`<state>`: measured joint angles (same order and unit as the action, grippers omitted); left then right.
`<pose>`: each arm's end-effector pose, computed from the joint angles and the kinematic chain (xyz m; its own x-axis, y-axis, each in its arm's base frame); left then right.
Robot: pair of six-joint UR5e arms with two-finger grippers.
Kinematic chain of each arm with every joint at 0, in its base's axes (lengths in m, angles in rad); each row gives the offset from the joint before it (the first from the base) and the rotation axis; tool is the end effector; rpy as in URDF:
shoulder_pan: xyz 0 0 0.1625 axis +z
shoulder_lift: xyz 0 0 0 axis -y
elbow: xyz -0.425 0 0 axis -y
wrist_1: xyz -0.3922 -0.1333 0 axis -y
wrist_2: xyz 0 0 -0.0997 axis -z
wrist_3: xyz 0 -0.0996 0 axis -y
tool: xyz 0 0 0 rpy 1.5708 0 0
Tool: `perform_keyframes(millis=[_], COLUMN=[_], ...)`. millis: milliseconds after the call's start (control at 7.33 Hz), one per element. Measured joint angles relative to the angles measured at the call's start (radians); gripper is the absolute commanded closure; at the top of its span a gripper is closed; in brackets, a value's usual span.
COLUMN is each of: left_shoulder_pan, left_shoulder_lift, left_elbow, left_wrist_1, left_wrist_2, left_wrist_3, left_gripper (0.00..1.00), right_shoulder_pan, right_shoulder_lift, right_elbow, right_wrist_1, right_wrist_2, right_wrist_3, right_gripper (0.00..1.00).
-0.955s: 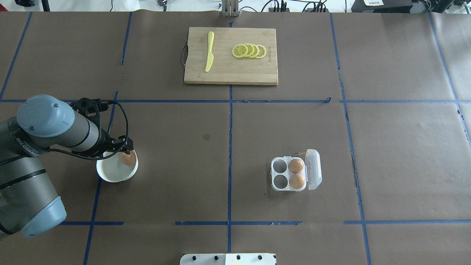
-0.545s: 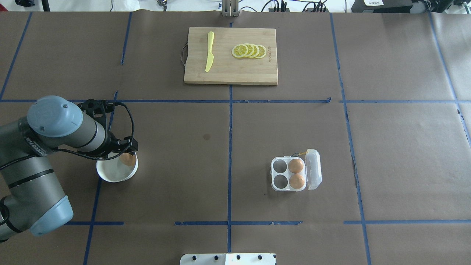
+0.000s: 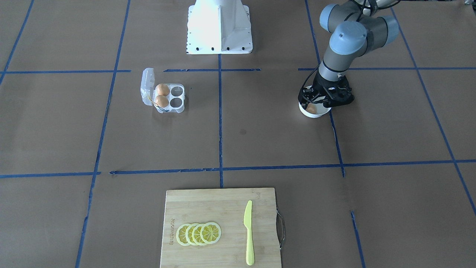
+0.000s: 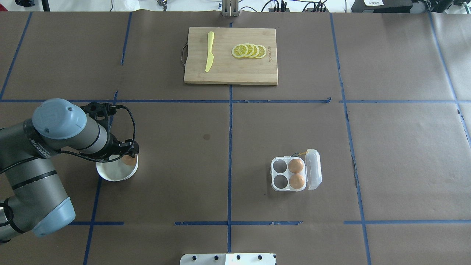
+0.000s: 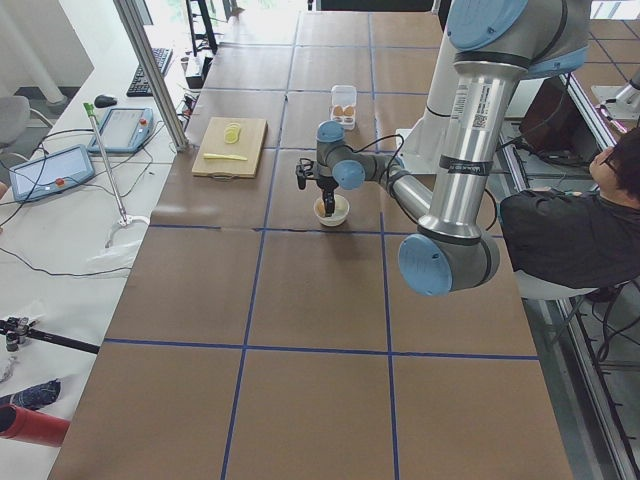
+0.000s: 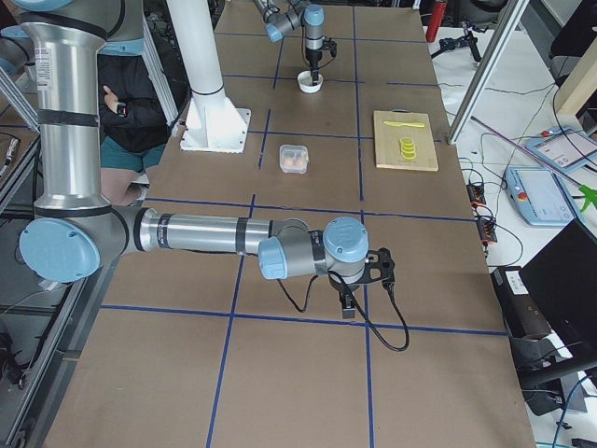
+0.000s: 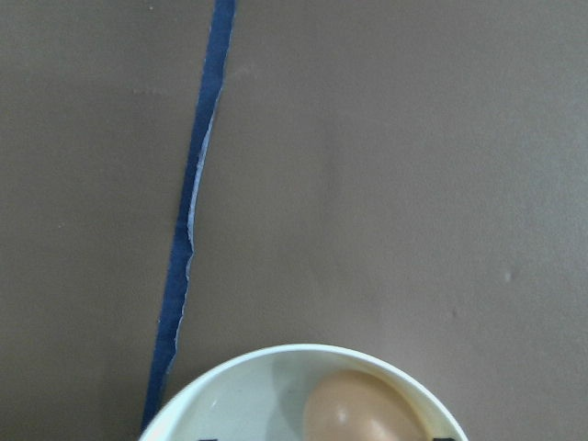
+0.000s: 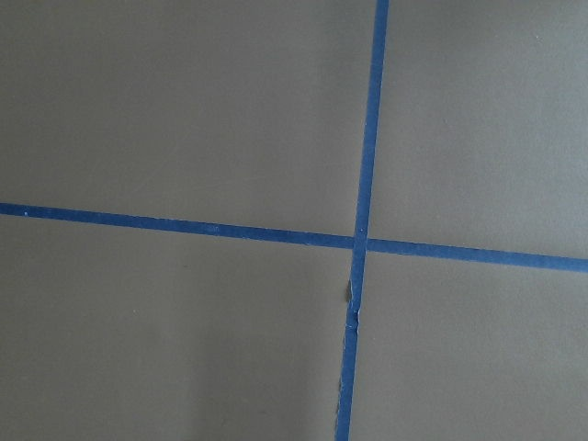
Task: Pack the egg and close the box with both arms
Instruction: 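Lower the left gripper into the bowl and close it on the egg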
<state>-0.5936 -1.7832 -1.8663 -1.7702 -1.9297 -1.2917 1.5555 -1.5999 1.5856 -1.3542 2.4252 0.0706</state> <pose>0.4164 -0.3996 0.3933 0.6979 -0.1597 -0.6982 0.1480 0.9859 -0.0776 0.0507 -0.4914 0.6370 0.6537 -0.0921 0.7511 -0.0312 0.9884 0.1483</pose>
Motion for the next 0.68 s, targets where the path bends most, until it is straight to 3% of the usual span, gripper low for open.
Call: perform_keyframes(millis=[409, 682], left_shoulder_pan=[0.008, 0.013], left_shoulder_lift=[-0.004, -0.013], left_elbow=[0.016, 0.027], left_wrist_1=[-0.002, -0.002], left_wrist_2=[0.0, 0.0], left_wrist_3=[0.0, 0.0], left_gripper=[0.18, 0.25], right_shoulder_pan=[0.0, 0.001], right_shoulder_lift=[0.0, 0.0], right_elbow=[0.001, 0.003], right_wrist_1=[0.0, 0.001], right_wrist_2=[0.001, 0.001], right_wrist_3=[0.0, 0.0], right_gripper=[0.0, 0.0])
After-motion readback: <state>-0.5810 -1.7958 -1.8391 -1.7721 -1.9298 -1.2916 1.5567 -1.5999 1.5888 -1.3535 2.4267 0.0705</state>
